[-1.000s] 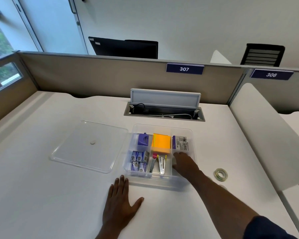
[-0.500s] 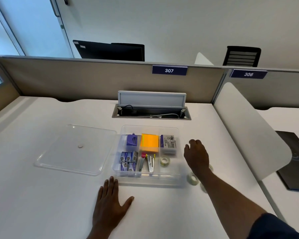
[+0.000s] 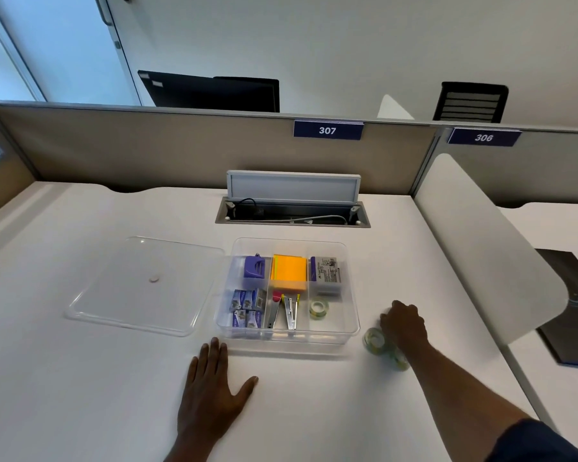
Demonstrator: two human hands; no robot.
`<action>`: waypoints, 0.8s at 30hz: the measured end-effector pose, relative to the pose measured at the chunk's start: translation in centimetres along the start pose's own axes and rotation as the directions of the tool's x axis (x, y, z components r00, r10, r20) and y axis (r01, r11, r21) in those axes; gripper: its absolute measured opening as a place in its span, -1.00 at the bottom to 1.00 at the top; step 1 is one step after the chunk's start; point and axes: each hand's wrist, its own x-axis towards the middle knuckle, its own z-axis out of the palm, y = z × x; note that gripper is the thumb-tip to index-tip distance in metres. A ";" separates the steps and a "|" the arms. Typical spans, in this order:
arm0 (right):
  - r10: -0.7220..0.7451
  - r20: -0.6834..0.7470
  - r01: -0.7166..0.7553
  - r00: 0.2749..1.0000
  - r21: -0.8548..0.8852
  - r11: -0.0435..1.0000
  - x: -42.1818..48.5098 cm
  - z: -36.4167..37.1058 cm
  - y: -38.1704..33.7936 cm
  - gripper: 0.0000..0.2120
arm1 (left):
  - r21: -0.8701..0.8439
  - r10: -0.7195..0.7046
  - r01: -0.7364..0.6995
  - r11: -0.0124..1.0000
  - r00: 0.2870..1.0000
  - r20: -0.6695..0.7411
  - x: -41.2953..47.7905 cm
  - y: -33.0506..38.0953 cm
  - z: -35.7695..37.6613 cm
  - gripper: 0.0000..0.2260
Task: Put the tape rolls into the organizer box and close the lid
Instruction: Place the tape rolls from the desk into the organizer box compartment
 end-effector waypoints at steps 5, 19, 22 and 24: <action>-0.030 -0.079 0.026 0.996 -0.054 0.998 -0.1 0.6 -0.1 -0.73 | -0.001 -0.007 0.007 1.000 1.000 -0.004 0.1 -0.1 -0.1 -0.13; -0.695 -0.099 0.700 0.712 0.024 0.714 -1.0 0.2 -8.1 -0.65 | -0.005 0.005 -0.005 1.000 1.000 -0.011 -0.1 0.1 -0.4 -0.10; -0.692 0.064 0.692 0.719 0.035 0.721 -2.1 1.3 -8.2 -0.66 | -0.014 0.003 -0.003 1.000 1.000 -0.017 -0.1 0.2 -0.4 -0.08; -0.714 0.146 0.723 0.685 -0.013 0.691 -2.7 2.2 -8.0 -0.66 | -0.012 0.001 -0.001 1.000 1.000 -0.008 -0.1 0.2 -0.5 -0.09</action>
